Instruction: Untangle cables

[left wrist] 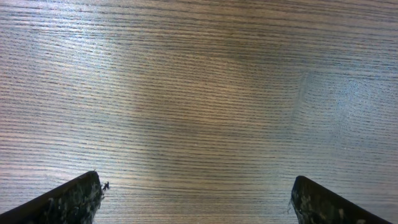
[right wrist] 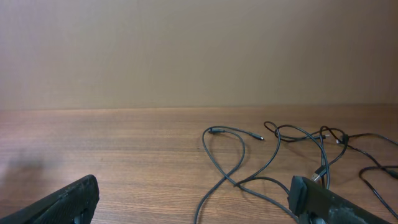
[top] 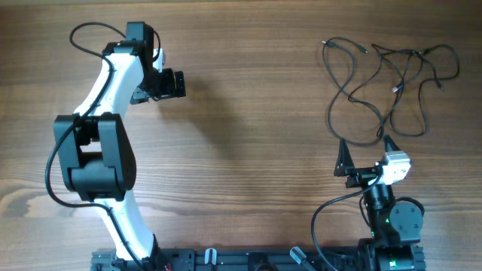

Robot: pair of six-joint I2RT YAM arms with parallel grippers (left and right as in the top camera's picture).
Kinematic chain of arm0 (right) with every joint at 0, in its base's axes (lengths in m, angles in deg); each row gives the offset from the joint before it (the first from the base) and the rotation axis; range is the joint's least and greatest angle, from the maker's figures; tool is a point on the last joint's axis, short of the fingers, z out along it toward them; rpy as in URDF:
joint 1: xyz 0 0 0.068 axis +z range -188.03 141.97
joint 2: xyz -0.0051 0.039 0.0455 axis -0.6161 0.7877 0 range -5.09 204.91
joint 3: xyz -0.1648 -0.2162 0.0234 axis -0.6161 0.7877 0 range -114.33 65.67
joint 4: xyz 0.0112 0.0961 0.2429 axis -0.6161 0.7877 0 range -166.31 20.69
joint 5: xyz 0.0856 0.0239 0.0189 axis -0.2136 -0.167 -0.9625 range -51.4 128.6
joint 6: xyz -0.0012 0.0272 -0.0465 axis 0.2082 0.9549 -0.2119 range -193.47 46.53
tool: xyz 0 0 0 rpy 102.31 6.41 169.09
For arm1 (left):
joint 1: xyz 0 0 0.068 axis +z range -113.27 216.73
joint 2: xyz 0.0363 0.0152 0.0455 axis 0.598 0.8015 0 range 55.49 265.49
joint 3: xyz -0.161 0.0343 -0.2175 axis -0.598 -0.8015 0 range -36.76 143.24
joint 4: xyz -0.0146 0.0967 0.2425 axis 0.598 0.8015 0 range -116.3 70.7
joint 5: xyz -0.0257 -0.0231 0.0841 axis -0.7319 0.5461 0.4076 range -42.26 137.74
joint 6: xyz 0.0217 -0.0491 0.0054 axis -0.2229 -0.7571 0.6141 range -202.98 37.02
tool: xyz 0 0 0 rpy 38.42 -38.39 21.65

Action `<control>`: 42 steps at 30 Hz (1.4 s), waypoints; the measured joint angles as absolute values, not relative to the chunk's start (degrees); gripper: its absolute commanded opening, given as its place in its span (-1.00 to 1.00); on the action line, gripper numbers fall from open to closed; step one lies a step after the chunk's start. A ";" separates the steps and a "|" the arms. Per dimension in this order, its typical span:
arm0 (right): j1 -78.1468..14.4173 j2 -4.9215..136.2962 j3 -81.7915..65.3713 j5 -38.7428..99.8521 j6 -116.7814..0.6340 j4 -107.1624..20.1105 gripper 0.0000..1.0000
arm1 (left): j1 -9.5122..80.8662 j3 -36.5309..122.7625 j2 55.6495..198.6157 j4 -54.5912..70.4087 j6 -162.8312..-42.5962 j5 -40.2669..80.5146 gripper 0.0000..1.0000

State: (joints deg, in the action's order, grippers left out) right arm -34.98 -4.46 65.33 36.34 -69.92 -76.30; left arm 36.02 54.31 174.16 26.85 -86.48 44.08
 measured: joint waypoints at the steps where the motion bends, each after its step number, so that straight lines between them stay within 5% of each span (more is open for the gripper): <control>1: -34.98 -4.46 65.33 36.34 -69.92 -76.30 1.00 | 36.02 54.31 174.16 26.85 -86.51 44.08 1.00; 13: -34.98 -4.46 65.33 36.34 -69.90 -76.30 0.99 | 30.42 54.13 171.78 26.87 -86.48 44.30 1.00; 42: -34.98 -4.46 65.33 36.34 -69.92 -76.30 0.99 | 27.08 53.94 133.42 29.54 -84.50 47.55 1.00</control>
State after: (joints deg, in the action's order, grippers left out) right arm -34.98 -4.46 65.33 36.34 -69.92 -76.30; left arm 27.08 53.94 133.42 29.54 -84.50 47.55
